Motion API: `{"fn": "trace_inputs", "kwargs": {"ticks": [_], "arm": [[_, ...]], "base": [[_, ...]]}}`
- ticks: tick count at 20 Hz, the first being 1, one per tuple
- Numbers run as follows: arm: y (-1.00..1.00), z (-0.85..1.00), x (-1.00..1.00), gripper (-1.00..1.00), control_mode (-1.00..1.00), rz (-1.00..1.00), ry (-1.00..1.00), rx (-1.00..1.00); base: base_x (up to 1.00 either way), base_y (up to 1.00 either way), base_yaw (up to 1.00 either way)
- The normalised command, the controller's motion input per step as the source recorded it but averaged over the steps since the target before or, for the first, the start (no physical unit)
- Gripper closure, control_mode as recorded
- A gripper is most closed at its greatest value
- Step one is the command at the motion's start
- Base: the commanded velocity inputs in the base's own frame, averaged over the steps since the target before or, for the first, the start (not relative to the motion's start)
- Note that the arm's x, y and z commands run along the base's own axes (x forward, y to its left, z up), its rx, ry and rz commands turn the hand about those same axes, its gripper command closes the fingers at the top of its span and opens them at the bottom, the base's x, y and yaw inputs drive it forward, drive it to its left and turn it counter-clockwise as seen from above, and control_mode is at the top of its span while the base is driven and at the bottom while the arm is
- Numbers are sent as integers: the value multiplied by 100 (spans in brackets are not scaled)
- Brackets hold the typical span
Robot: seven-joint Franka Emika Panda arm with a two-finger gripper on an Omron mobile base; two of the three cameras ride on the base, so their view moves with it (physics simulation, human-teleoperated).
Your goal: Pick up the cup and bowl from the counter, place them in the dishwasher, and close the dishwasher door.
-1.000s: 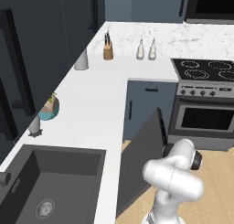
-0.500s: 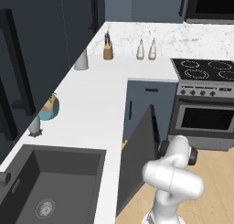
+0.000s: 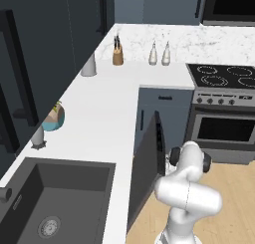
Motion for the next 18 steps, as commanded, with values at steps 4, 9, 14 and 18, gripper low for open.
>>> {"fn": "trace_inputs", "kwargs": {"ticks": [4,9,14,18], "arm": [[100,0,37,-100,-100,5,16,-12],[100,-1,35,-100,-100,1,19,-18],[100,-5,41,-100,-100,0,19,-20],[100,-26,46,-100,-100,0,18,-20]], "base": [[0,0,0],[0,0,0],[0,0,0],[0,0,0]]}}
